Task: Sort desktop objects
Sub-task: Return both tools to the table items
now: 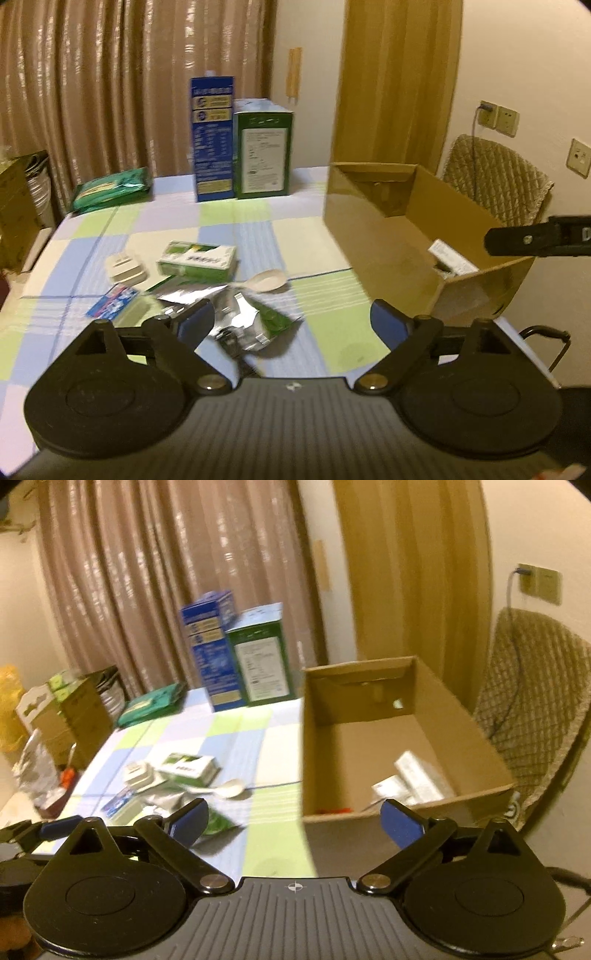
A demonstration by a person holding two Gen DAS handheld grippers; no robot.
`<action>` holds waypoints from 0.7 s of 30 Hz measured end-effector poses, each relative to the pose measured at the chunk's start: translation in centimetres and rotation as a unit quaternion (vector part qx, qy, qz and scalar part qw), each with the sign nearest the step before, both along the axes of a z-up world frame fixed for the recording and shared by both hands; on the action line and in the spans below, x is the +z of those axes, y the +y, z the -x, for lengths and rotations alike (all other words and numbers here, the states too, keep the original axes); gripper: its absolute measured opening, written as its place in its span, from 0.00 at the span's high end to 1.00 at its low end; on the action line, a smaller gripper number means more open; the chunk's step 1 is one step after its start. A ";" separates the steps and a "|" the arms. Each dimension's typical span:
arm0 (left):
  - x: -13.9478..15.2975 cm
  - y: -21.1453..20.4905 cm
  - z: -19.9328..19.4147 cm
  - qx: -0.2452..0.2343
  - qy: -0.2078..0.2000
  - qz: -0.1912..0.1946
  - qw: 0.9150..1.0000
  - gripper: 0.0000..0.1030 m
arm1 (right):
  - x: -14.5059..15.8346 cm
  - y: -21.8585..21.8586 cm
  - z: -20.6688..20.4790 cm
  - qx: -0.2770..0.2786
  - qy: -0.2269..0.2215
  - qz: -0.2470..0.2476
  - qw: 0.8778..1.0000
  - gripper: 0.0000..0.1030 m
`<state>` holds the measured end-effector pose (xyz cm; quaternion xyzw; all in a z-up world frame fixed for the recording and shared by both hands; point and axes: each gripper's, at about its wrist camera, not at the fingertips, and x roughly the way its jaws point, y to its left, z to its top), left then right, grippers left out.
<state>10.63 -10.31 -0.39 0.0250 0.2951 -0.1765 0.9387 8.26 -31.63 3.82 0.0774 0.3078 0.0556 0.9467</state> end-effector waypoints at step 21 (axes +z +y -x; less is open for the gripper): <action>-4.5 8.5 0.6 0.066 0.049 -0.016 0.996 0.12 | -5.5 7.9 -1.0 0.083 0.037 0.016 0.996 0.05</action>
